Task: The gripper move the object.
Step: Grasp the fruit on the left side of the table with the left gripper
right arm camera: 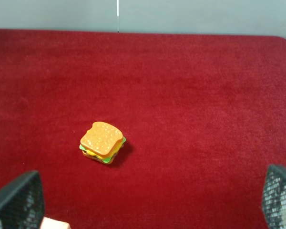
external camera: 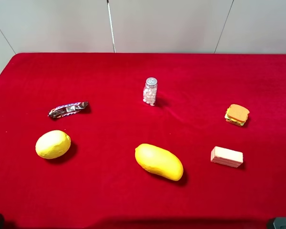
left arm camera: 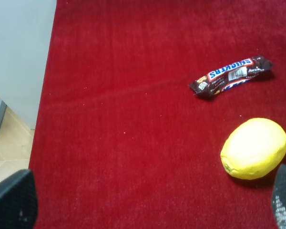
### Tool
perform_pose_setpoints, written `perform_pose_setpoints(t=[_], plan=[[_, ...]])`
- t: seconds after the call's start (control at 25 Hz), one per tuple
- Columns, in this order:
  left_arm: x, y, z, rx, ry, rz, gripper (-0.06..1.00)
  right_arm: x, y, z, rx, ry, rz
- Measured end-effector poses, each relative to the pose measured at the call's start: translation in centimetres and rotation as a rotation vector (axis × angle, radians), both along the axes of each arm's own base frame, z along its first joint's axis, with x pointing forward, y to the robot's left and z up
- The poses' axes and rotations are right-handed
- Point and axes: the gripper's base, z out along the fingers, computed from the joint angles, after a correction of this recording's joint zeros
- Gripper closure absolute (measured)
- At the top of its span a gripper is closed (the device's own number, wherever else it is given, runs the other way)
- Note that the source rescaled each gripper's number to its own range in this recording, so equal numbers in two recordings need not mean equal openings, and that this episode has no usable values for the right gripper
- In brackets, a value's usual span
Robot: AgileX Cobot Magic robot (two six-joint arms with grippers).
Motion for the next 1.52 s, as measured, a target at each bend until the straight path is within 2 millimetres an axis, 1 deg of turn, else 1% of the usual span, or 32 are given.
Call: perform_pose_setpoints(t=[1.52], plan=[[0.00,0.03,0.00,0.003,0.000,0.003,-0.06,0.00,0.00,0.00,0.000,0.000,0.000]])
